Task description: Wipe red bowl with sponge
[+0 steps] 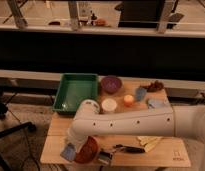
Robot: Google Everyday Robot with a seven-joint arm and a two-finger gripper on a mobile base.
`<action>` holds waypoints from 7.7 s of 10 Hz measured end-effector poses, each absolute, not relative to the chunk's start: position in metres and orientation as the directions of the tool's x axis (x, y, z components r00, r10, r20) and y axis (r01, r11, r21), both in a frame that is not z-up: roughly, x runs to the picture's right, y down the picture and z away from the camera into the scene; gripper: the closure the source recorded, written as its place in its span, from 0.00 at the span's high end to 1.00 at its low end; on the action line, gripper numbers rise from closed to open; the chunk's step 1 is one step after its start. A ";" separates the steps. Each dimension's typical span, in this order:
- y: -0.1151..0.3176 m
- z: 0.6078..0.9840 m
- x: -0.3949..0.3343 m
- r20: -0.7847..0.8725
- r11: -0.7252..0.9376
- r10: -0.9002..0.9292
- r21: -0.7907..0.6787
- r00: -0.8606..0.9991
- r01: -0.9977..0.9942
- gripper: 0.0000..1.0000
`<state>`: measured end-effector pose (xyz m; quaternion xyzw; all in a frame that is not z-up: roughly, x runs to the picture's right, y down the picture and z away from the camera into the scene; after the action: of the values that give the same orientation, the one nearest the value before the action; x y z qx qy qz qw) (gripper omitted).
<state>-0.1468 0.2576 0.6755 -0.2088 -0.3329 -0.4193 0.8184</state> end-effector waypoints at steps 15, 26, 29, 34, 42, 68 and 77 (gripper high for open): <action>0.286 0.645 -0.106 0.736 0.575 -0.487 -0.135 0.470 0.807 0.00; 0.260 0.674 -0.097 0.663 0.584 -0.532 -0.163 0.527 0.795 0.00; 0.255 0.678 -0.107 0.663 0.578 -0.545 -0.147 0.513 0.803 0.00; 0.258 0.680 -0.129 0.693 0.553 -0.553 -0.111 0.463 0.826 0.00; 0.269 0.653 -0.136 0.748 0.546 -0.512 -0.097 0.422 0.832 0.00; 0.242 0.650 -0.092 0.633 0.552 -0.604 -0.105 0.484 0.827 0.35; 0.237 0.652 -0.099 0.618 0.559 -0.619 -0.087 0.485 0.825 0.80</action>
<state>-0.0987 0.2369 0.6518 -0.1901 -0.2706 -0.4295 0.8403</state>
